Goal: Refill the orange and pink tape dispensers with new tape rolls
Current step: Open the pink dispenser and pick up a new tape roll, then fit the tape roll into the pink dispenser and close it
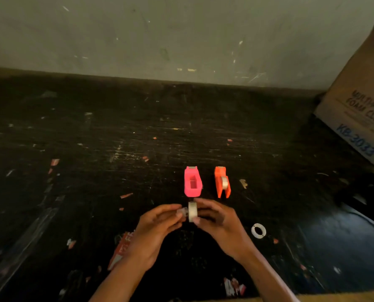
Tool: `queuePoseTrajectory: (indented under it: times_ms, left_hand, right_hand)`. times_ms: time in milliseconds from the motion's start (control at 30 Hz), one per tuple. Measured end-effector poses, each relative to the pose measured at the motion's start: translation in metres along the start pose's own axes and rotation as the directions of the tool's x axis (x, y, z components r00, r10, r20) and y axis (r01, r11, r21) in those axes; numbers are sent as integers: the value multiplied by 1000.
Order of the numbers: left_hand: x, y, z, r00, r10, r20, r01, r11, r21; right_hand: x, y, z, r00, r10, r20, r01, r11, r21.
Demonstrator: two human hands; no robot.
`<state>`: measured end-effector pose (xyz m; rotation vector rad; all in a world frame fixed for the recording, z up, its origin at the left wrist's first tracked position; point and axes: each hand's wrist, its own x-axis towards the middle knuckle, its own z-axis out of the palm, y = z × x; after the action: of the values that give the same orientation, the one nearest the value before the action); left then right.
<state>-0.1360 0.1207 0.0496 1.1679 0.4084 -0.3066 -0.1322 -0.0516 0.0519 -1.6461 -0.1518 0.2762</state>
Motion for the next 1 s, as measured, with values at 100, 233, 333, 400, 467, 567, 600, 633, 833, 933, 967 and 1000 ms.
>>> queuePoseTrajectory:
  times_ms: [100, 233, 333, 400, 467, 567, 600, 633, 833, 933, 967, 1000]
  left_hand:
    - [-5, 4, 2, 996, 87, 37, -90, 993, 82]
    - [-5, 4, 1, 986, 147, 78, -159, 972, 171]
    - [-1, 5, 2, 981, 175, 88, -190, 961, 201]
    - [1, 7, 4, 978, 191, 88, -206, 953, 221]
    - [3, 8, 6, 973, 219, 75, -231, 946, 230]
    - [7, 9, 9, 964, 262, 49, -266, 938, 224]
    - [8, 10, 10, 962, 269, 41, -271, 939, 213]
    - [10, 11, 12, 962, 272, 32, -273, 942, 193]
    - [21, 14, 20, 951, 308, -1, -305, 943, 132]
    - [26, 17, 21, 956, 289, 45, -292, 947, 132]
    - [28, 19, 20, 960, 271, 68, -277, 953, 121]
    - [29, 21, 20, 962, 258, 85, -266, 958, 111]
  right_hand:
    - [-5, -6, 1, 999, -40, -2, 40, 999, 10]
    - [-8, -7, 1, 998, -64, -11, 64, 998, 0]
    - [-7, -8, -1, 997, -80, -5, 79, 996, -38]
    - [-3, -9, -2, 996, -91, -3, 90, 993, -75]
    - [1, -10, -1, 995, -103, -17, 101, 991, -93]
    - [9, -11, -2, 994, -110, -13, 108, 989, -100]
    - [12, -12, -2, 994, -104, -11, 103, 990, -99]
    - [14, -13, -3, 995, -100, -9, 98, 990, -98]
    - [27, -16, -5, 993, -113, -36, 108, 987, -117]
    - [31, -20, -9, 994, -106, -19, 103, 987, -122]
    - [33, -21, -10, 994, -106, -15, 104, 987, -119]
    - [34, -21, -10, 994, -106, -13, 104, 988, -117]
